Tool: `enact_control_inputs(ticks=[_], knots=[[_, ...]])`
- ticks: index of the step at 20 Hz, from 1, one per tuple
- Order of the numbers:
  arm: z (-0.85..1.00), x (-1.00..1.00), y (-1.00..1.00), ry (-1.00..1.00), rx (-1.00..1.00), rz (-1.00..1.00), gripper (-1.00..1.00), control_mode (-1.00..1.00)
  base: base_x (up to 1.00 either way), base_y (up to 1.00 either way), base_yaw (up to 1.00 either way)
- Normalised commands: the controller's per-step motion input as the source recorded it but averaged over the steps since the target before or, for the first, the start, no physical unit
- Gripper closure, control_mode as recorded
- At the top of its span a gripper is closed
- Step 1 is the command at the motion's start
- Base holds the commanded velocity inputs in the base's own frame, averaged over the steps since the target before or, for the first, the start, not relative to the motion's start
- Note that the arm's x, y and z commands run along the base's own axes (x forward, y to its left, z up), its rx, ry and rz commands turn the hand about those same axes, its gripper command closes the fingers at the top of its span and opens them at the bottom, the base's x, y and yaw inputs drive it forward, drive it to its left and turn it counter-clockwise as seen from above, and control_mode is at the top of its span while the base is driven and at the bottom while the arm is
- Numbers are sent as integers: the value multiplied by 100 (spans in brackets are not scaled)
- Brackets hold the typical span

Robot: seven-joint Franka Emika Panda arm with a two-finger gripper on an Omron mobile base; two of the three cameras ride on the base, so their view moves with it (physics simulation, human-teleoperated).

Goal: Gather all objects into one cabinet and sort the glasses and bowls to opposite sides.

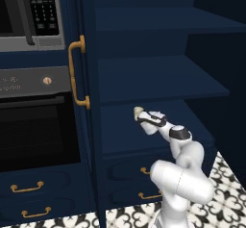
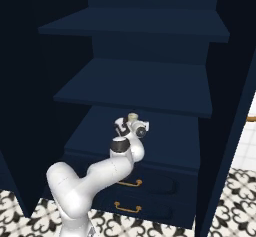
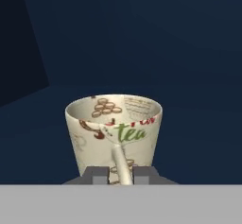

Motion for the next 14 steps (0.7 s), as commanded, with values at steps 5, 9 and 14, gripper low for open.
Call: enact_control_inputs(ticks=[5, 9, 14], knots=[[0, -17, 0, 0, 0, 0, 100, -100, 0, 0, 0], [0, -31, 0, 0, 0, 0, 100, -100, 0, 0, 0], [0, -36, 0, -1, 0, 0, 100, -100, 0, 0, 0]])
